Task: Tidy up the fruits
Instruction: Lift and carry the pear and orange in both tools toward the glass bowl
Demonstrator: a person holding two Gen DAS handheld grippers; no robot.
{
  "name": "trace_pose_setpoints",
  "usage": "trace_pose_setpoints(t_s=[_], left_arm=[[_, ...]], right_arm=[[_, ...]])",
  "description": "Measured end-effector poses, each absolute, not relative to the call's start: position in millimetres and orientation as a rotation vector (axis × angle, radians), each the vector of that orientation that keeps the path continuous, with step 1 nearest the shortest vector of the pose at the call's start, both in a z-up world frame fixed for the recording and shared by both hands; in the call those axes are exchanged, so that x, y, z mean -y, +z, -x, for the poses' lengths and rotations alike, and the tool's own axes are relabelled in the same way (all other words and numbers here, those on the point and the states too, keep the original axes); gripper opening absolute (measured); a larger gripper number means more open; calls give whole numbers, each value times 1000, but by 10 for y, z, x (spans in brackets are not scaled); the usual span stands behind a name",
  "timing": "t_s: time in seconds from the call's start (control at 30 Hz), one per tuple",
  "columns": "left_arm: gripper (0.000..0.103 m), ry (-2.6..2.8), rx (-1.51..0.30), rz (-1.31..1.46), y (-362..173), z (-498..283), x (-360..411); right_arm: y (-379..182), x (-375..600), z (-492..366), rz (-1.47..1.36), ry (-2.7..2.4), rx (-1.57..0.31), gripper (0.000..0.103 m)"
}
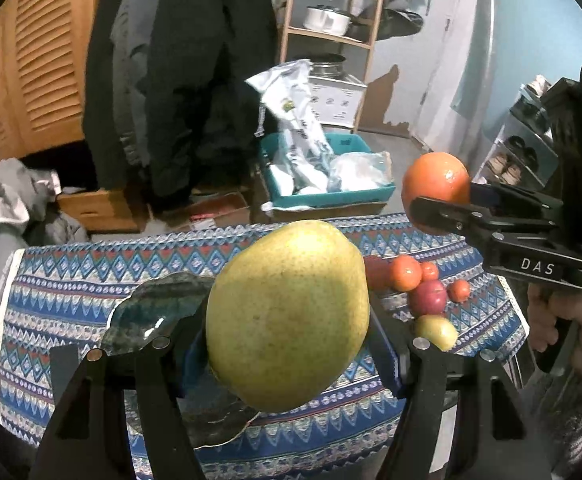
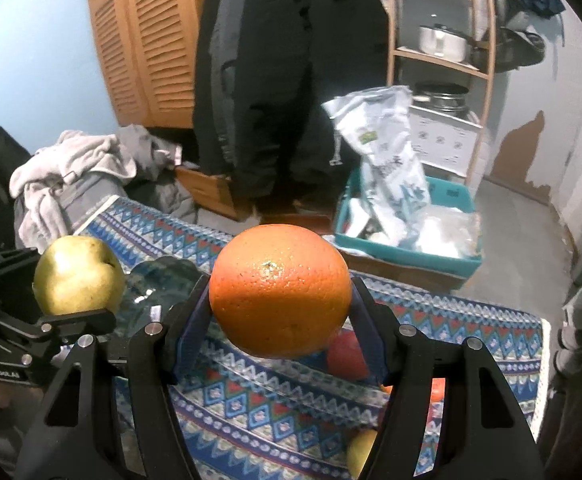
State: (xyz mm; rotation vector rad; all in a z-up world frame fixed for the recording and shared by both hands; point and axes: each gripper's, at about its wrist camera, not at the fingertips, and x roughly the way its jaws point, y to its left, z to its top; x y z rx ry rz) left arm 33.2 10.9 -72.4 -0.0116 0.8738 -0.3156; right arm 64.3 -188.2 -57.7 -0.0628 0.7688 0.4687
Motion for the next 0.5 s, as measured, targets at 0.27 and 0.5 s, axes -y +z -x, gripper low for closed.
trace_pose_setpoints(t_s=[0.27,0.5], left_arm=[[70,-250,-896,45,-854,-348,-473],[70,-185,-933,72,-1043,-381,-781]], right_arm=[[-674,1442,-734,78,536,-801,66],[-769,1061,-824,87,592,-832,66]])
